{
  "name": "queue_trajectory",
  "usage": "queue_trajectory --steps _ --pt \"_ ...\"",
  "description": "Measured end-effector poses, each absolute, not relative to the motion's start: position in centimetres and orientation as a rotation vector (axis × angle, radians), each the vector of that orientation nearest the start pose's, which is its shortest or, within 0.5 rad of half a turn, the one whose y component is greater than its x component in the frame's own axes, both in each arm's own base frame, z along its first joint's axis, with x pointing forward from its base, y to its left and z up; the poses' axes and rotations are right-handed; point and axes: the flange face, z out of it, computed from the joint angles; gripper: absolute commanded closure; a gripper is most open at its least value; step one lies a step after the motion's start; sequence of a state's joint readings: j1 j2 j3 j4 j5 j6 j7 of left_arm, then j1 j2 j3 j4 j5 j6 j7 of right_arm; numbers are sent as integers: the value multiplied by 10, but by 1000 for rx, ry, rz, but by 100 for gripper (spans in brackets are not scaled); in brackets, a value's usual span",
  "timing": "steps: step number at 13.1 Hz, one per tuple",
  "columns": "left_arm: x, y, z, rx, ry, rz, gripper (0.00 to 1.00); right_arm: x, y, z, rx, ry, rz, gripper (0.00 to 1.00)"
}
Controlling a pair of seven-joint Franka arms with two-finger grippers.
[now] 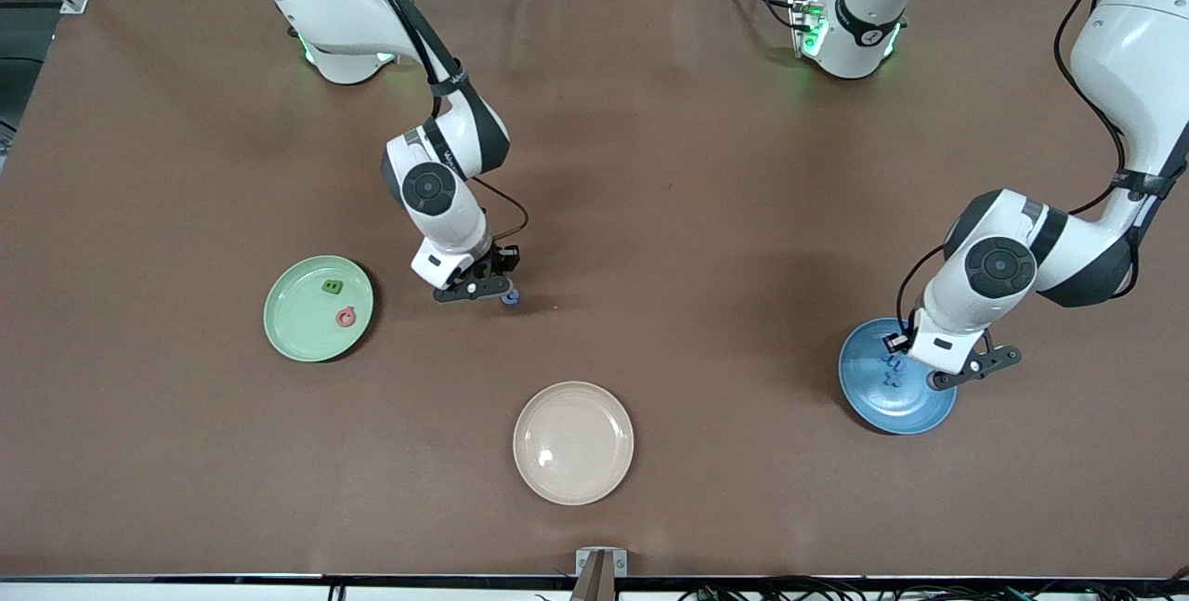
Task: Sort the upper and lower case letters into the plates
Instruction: 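Place the c on the blue plate while the right places N on green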
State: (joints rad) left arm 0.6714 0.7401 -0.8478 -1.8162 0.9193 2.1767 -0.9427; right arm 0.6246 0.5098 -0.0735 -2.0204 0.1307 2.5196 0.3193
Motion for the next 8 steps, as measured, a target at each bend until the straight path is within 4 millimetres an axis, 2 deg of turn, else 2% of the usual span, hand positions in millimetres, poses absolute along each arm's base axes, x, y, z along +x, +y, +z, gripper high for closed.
queue_trajectory --steps 2,4,5,6,8 --pt "644 -38 241 -2934 -425 -136 0 526 296 230 -3107 -168 111 100" --pt "649 -38 257 -2928 -356 -152 0 540 262 264 -3102 -164 168 100" --pt "651 -43 272 -2928 -342 -153 0 549 234 274 -3093 -203 189 100" --pt "653 -51 291 -2937 -335 -139 0 561 196 280 -3080 -253 200 100" --pt "655 -67 336 -2968 -306 -69 0 580 109 276 -3052 -348 205 100"
